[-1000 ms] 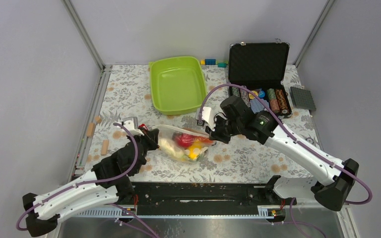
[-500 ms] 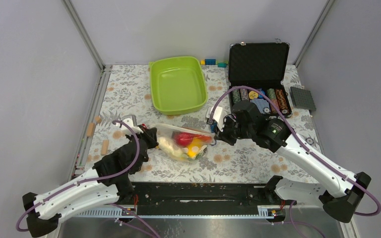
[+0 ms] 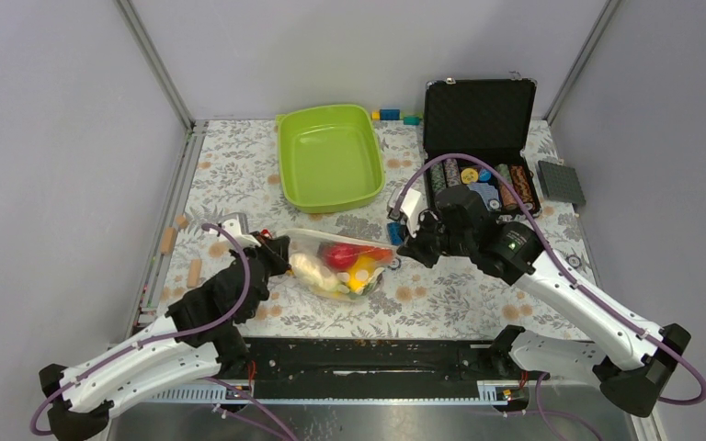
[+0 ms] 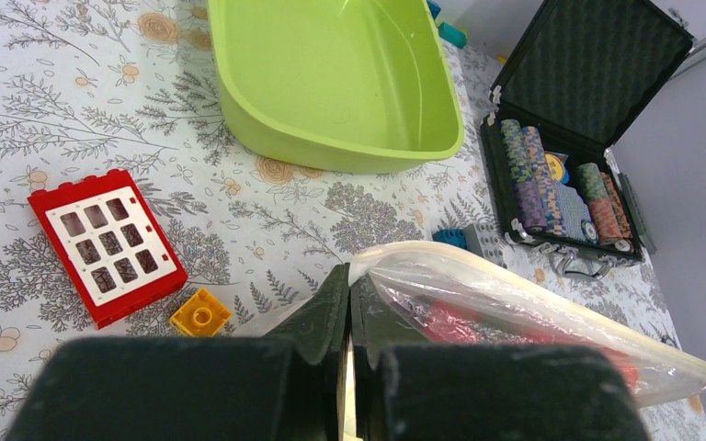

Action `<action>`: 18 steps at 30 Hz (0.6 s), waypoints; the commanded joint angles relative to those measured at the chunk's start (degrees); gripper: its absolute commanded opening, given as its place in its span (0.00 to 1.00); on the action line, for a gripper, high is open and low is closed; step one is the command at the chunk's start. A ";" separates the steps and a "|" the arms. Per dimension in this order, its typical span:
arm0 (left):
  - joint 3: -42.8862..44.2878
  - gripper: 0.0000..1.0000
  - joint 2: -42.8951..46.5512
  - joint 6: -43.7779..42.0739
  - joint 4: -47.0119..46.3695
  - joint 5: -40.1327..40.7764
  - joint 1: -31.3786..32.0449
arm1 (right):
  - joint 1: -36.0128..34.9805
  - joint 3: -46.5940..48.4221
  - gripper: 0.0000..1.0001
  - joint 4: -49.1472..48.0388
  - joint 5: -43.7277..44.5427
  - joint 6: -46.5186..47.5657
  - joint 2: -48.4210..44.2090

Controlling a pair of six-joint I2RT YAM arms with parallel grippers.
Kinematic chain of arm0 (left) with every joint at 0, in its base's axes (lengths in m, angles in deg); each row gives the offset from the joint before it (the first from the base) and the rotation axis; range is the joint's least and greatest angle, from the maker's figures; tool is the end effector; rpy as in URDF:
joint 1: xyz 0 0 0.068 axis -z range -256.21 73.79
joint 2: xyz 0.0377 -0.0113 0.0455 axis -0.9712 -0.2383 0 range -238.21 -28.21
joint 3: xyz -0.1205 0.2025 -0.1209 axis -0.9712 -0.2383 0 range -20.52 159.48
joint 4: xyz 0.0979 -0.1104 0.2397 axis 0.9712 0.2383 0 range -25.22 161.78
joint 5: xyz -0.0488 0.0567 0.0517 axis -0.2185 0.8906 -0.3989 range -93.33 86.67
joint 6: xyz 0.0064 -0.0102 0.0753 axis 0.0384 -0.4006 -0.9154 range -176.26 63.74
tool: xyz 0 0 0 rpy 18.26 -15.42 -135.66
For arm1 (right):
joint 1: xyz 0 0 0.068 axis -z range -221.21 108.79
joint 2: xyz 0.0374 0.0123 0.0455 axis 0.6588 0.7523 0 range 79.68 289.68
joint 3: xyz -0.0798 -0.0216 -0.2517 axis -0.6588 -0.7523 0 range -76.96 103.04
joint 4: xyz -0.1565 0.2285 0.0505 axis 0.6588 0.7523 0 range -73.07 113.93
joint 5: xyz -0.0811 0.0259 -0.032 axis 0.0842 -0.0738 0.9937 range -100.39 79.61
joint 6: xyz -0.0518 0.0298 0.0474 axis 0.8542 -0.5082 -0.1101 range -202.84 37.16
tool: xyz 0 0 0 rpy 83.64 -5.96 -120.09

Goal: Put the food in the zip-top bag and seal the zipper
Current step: Place the zipper food storage bag at the center of the board.

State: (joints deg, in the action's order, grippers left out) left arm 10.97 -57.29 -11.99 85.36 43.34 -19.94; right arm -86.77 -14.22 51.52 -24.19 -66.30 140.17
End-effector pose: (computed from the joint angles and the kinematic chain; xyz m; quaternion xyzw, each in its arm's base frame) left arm 0.1348 -0.1172 0.2721 -0.1533 0.7639 -0.2091 0.5910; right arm 0.1804 0.2058 0.3334 -0.4982 0.7152 0.2218 0.4371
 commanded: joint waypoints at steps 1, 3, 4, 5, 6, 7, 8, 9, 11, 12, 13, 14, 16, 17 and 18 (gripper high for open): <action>1.58 0.00 -0.21 -2.27 1.42 5.56 -2.01 | 1.64 -0.50 0.00 3.80 4.50 -2.04 -2.82; 1.61 0.00 -0.48 -3.37 0.49 3.56 -2.02 | 1.64 -0.66 0.00 3.77 4.41 -2.35 -2.83; 1.65 0.00 -0.53 -4.10 0.02 2.49 -2.00 | 1.76 -0.72 0.00 3.71 4.45 -2.49 -2.82; 1.67 0.00 -0.60 -4.45 -0.39 1.69 -2.03 | 1.71 -0.81 0.00 3.67 4.70 -2.66 -2.73; 1.65 0.00 -0.69 -4.81 -0.70 1.17 -2.02 | 1.81 -0.77 0.00 3.65 5.22 -3.08 -2.51; 1.54 0.00 -0.90 -4.89 -0.93 0.88 -2.04 | 2.04 -0.84 0.00 3.55 5.60 -3.60 -2.38; 1.53 0.00 -1.22 -4.84 -1.10 0.87 -2.00 | 2.18 -0.86 0.00 3.37 5.71 -3.83 -2.06; 1.51 0.00 -1.61 -4.83 -1.34 0.69 -2.01 | 2.46 -0.86 0.00 3.11 5.77 -4.06 -1.74; 1.44 0.00 -2.55 -4.76 -2.14 0.18 -2.06 | 3.07 -0.87 0.00 2.63 6.24 -4.82 -0.76; 1.46 0.00 -3.09 -4.62 -2.46 -0.05 -2.10 | 3.60 -0.87 0.00 2.35 6.31 -5.23 -0.22; 1.62 0.00 -3.77 -4.44 -2.80 -0.13 -2.12 | 4.02 -0.80 0.00 2.10 6.45 -5.69 0.52; 1.79 0.00 -4.49 -3.98 -3.02 0.01 -2.15 | 4.60 -0.82 0.00 1.76 6.84 -6.26 1.11; 2.49 0.00 -6.04 -3.63 -3.13 -0.11 -2.41 | 5.57 -0.86 0.00 0.77 8.84 -7.52 2.52; 2.93 0.05 -7.17 -3.69 -3.09 -0.36 -2.54 | 6.30 -0.87 0.00 0.22 9.37 -8.07 3.33; 3.40 0.16 -7.96 -3.90 -3.14 -0.67 -2.71 | 6.76 -0.72 0.00 -0.10 9.49 -8.56 4.17</action>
State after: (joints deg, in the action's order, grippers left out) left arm 11.18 -62.82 -14.37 82.61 39.52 -21.08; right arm -82.81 -15.03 51.32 -20.48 -71.98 142.11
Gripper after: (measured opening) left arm 0.039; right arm 0.073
